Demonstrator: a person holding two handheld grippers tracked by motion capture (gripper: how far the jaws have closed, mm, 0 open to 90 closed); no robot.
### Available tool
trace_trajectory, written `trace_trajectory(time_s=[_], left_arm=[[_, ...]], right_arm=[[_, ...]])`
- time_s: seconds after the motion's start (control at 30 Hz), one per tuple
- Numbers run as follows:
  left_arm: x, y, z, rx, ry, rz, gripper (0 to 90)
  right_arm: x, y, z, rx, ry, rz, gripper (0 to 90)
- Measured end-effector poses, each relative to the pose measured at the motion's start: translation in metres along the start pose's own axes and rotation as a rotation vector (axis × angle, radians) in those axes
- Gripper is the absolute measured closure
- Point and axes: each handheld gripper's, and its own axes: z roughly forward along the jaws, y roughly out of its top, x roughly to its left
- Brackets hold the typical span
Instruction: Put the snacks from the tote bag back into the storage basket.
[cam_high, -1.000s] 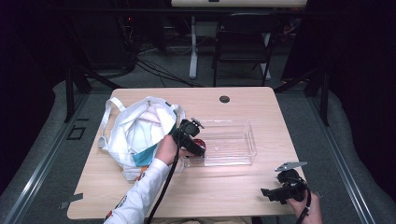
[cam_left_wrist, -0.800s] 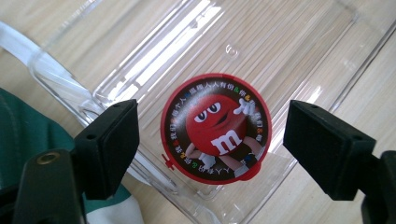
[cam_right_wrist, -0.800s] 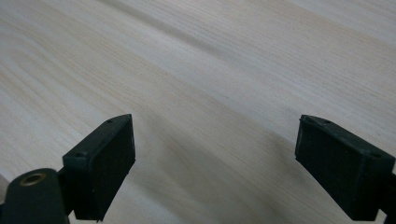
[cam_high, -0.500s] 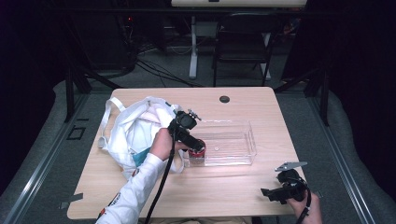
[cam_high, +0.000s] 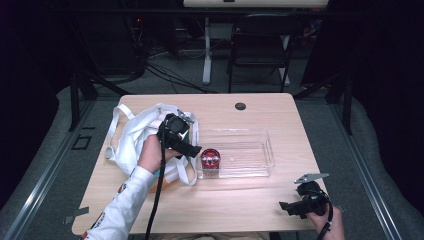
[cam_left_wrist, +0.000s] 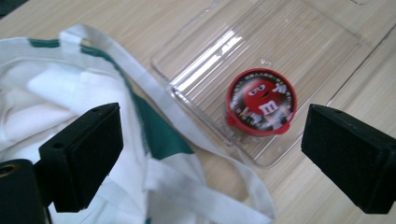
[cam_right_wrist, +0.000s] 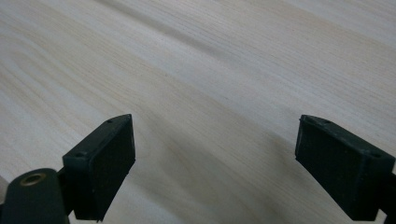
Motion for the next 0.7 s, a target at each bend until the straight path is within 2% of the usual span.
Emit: trace_trajectory(time_s=[0.23,0.27,0.33,0.4,0.5,0.7], left_arm=[[0.018,-0.023,-0.017,-0.001,0.036,-0.035,5.2],[0.020,-0.026,-0.019,-0.002,0.042,-0.041,5.0],[0.024,-0.034,-0.023,-0.001,0.053,-0.050,4.1],[0.028,-0.042,-0.027,0.003,0.067,-0.063,3.4],[0.034,-0.055,-0.033,0.012,0.077,-0.083,1.8],[0.046,-0.081,-0.040,0.025,0.106,-0.124,0.2]], right_arm=[[0.000,0.000,0.000,0.009,0.002,-0.004,11.5],[0.001,-0.001,0.002,-0.022,0.002,0.021,11.5],[0.001,-0.001,0.002,-0.021,0.001,0.021,11.5],[0.000,0.000,0.000,0.005,-0.001,0.000,11.5],[-0.001,0.001,0.000,0.017,-0.010,-0.009,11.5],[0.000,0.000,0.000,0.006,-0.002,0.004,11.5]])
